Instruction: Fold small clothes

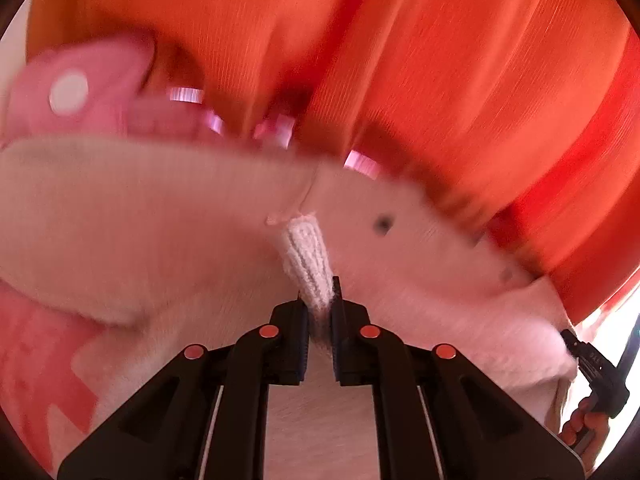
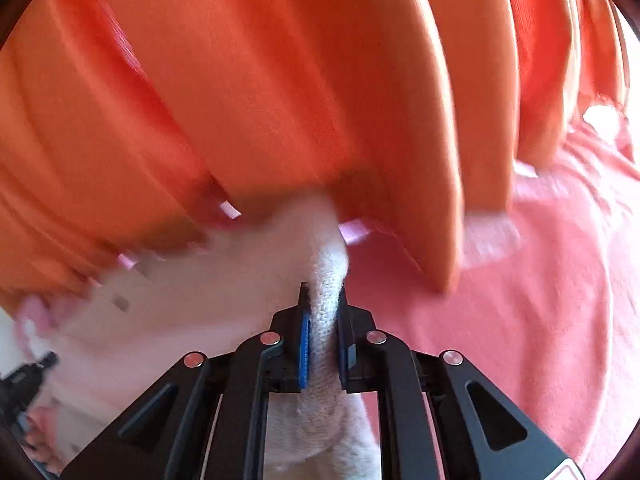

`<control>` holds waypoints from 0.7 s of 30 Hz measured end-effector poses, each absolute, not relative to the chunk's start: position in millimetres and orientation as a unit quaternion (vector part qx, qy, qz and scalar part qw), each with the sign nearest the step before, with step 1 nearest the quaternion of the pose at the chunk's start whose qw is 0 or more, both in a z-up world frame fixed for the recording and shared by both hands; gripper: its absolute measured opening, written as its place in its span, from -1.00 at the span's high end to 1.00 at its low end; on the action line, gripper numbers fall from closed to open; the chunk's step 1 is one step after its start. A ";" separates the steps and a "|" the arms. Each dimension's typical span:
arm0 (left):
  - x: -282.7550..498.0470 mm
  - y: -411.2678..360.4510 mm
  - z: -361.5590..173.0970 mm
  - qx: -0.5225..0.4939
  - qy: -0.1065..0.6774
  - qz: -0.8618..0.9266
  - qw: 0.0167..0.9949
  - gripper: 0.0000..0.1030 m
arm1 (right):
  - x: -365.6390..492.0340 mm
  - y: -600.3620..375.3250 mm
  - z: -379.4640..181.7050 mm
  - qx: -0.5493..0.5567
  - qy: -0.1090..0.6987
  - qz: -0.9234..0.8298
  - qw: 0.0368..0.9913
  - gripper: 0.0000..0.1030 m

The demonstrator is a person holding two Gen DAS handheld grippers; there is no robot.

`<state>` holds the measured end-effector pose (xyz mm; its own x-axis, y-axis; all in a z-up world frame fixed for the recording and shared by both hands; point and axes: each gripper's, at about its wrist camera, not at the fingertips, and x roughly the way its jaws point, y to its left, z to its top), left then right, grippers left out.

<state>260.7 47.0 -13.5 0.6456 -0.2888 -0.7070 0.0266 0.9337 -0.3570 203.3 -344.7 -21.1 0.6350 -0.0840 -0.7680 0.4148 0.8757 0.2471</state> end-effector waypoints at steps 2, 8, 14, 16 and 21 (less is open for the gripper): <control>263.3 45.5 -37.3 -0.160 0.444 -0.077 0.878 0.85 | 203.0 -344.9 -41.9 0.215 0.425 -0.150 0.866 0.81; 257.4 47.3 -42.4 -0.165 0.442 -0.075 0.878 0.83 | 199.7 -337.2 -10.5 0.197 0.404 -0.147 0.881 0.78; 247.2 50.6 -44.3 -0.182 0.435 -0.081 0.878 0.80 | 193.8 -317.0 2.1 0.160 0.407 -0.189 0.879 0.66; 244.8 48.3 -45.0 -0.180 0.432 -0.080 0.880 0.80 | 192.7 -292.6 20.1 0.121 0.392 -0.172 0.896 0.61; 239.8 47.8 -46.6 -0.163 0.428 -0.075 0.886 0.80 | 214.0 -260.9 -29.8 0.072 0.480 -0.139 0.863 0.69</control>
